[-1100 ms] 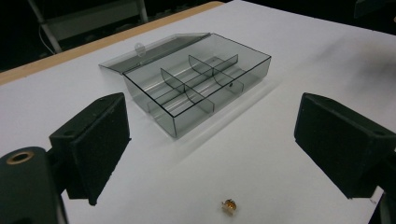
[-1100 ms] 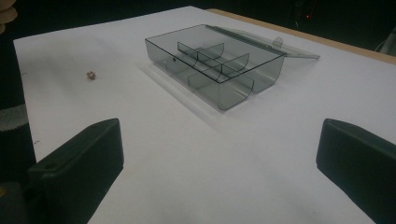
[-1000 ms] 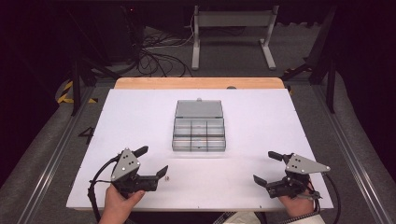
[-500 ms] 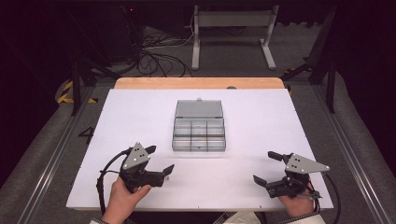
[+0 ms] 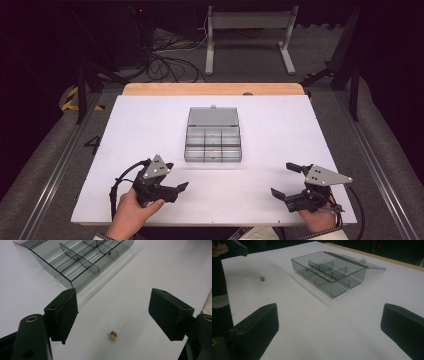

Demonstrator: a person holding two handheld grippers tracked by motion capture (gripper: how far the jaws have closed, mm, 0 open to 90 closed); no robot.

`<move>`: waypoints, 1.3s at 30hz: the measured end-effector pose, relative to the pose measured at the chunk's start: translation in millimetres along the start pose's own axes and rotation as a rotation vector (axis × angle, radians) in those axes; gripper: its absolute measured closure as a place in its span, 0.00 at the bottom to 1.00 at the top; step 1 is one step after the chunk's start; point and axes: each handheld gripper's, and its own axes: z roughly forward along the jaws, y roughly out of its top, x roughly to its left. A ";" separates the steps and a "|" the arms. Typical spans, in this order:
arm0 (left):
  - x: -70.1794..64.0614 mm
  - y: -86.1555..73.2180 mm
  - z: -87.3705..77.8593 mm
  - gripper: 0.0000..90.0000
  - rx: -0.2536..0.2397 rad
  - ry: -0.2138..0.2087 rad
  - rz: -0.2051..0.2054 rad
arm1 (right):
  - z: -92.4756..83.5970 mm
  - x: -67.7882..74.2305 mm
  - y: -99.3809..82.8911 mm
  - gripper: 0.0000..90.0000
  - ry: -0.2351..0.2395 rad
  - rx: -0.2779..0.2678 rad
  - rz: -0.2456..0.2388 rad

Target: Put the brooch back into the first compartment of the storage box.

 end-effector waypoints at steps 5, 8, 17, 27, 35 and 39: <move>-2.9 -0.4 3.5 0.31 0.051 0.006 0.034 | 0.3 0.2 -0.1 0.03 0.000 0.000 0.003; -3.8 -0.3 5.8 0.32 0.080 0.006 0.045 | 0.5 0.3 -0.1 0.03 0.000 0.001 0.003; -1.7 -0.3 15.6 0.35 0.168 -0.051 0.054 | 0.9 0.2 -0.3 0.03 0.002 0.002 0.001; 1.5 -1.4 25.7 0.39 0.244 -0.032 0.050 | 0.9 0.1 -0.6 0.03 0.003 0.002 -0.002; 0.9 -1.3 31.9 0.43 0.302 -0.021 0.072 | 0.6 0.4 -0.6 0.03 0.007 0.000 0.000; 1.1 -1.5 34.7 0.45 0.331 -0.021 0.080 | 0.4 0.2 -0.6 0.03 0.006 0.001 -0.003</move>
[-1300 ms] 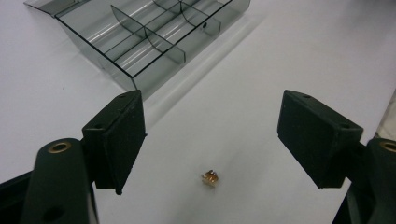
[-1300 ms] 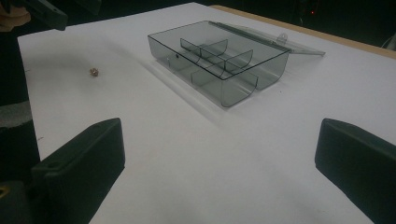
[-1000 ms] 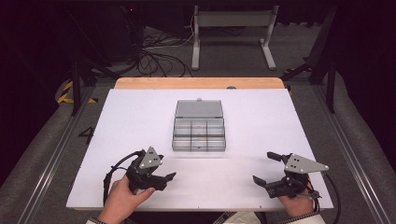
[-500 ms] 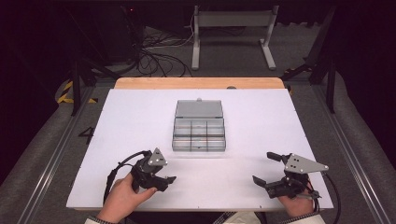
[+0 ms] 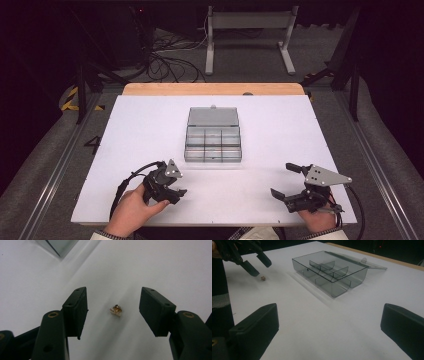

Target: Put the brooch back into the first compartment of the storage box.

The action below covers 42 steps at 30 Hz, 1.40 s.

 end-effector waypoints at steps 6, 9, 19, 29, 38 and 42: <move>0.1 0.8 4.1 0.52 0.045 0.005 0.014 | -0.3 0.1 -0.1 0.03 0.002 -0.002 0.000; 1.0 1.2 6.2 0.55 0.069 0.001 0.026 | -0.3 0.2 -0.1 0.03 0.002 -0.002 -0.001; 4.6 1.6 13.9 0.66 0.105 -0.023 0.026 | -0.8 0.3 -0.1 0.03 0.003 -0.005 -0.008; 4.2 2.1 16.6 0.77 0.113 -0.056 0.028 | -1.3 0.6 -0.2 0.03 0.004 -0.005 -0.006; 5.3 1.8 16.2 0.86 0.113 -0.074 0.026 | -1.5 0.6 -0.2 0.03 0.005 -0.006 -0.005; 3.8 2.0 16.1 0.87 0.114 -0.067 0.024 | -1.4 0.7 -0.2 0.03 0.005 -0.005 -0.006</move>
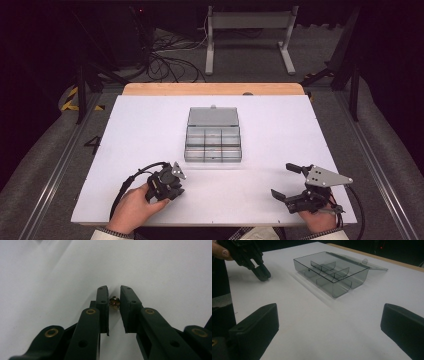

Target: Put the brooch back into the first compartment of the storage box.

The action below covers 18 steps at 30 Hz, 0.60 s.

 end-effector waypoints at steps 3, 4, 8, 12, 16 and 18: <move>-0.5 0.1 -0.2 0.87 0.002 0.002 0.002 | 0.1 -0.1 0.0 0.03 0.000 0.001 0.000; -0.6 0.3 -0.2 0.87 0.000 0.003 0.006 | 0.2 -0.1 0.0 0.03 0.001 0.001 0.000; -1.1 0.6 -3.1 0.87 -0.018 -0.001 0.007 | 0.3 -0.2 -0.1 0.03 0.000 0.002 0.001; -0.9 0.7 -8.8 0.87 -0.047 0.002 0.009 | 0.4 -0.4 -0.1 0.03 0.000 0.002 0.001; -1.0 0.4 -13.3 0.87 -0.093 0.003 0.000 | 0.6 -0.1 -0.1 0.03 -0.001 0.002 0.003; -0.4 0.1 -15.9 0.87 -0.117 0.003 -0.002 | 0.6 -0.2 -0.2 0.03 -0.003 0.002 0.004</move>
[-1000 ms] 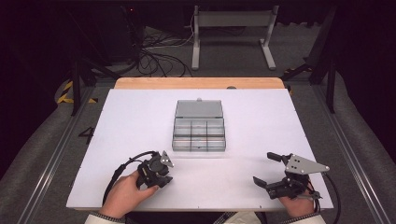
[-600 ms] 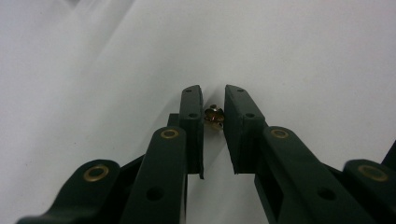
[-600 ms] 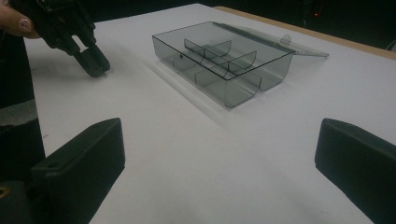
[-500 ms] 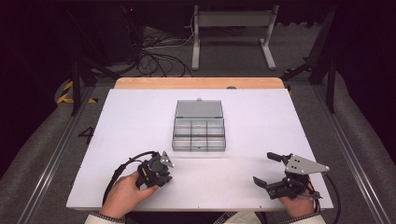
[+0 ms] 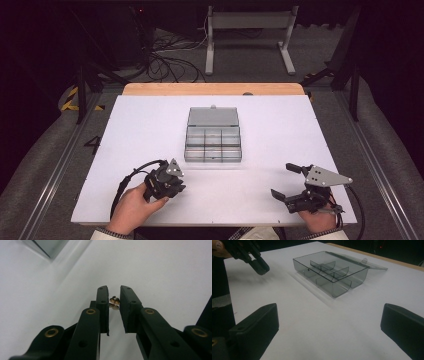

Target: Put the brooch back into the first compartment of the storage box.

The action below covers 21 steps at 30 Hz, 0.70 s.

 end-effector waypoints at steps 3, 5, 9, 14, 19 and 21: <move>0.6 -0.1 -4.8 0.87 -0.037 -0.006 -0.015 | 0.0 -0.2 -0.1 0.03 0.000 0.001 0.002; 0.8 -0.1 -7.1 0.87 -0.055 -0.004 -0.018 | 0.2 -0.4 -0.2 0.03 0.001 0.002 0.003; 0.4 0.3 -8.9 0.87 -0.066 -0.005 -0.015 | 0.1 -0.4 -0.2 0.03 0.001 0.001 0.002; 0.0 0.5 -10.5 0.87 -0.076 -0.006 -0.014 | 0.1 -0.4 -0.2 0.03 0.000 0.002 0.002; 0.1 1.0 -13.7 0.87 -0.101 -0.020 -0.021 | 0.2 -0.4 -0.2 0.03 0.000 0.002 0.002; -1.0 1.4 -15.3 0.87 -0.116 -0.025 -0.027 | 0.0 -0.4 -0.2 0.03 0.000 0.001 0.002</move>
